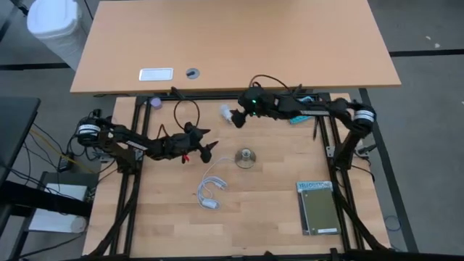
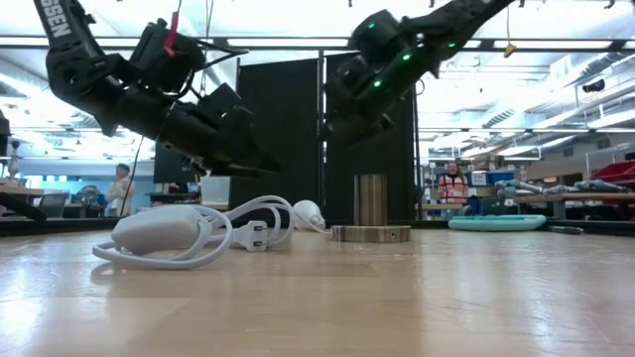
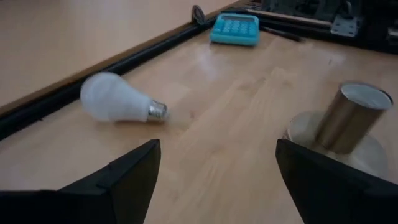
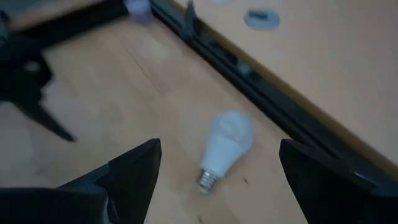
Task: Screw lightbulb
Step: Insert the lightbulb into the socket
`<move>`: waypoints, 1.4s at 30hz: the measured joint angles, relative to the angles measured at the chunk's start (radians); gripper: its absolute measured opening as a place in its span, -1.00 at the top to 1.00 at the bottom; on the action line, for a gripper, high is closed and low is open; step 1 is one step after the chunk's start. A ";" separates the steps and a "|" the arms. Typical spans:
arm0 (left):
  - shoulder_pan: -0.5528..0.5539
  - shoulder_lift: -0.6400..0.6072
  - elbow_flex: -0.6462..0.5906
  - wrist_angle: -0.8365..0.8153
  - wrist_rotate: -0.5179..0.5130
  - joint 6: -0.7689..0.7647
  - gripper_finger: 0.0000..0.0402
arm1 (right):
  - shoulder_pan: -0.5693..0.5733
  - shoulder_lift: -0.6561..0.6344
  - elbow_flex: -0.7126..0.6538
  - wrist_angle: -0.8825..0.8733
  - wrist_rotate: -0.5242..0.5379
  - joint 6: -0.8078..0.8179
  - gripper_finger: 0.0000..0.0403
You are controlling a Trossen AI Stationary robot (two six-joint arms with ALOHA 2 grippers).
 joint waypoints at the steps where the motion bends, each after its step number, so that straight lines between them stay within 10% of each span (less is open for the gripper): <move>1: -0.006 0.000 -0.014 0.009 0.001 -0.003 -0.61 | -0.005 0.026 0.034 -0.037 0.002 -0.001 -0.63; 17: -0.018 0.004 -0.074 0.076 -0.002 -0.097 -0.61 | -0.081 0.211 0.385 -0.310 -0.030 0.004 -0.63; 42: -0.018 0.008 -0.074 0.066 -0.072 -0.162 -0.61 | -0.085 0.417 0.395 -0.396 -0.099 0.249 -0.63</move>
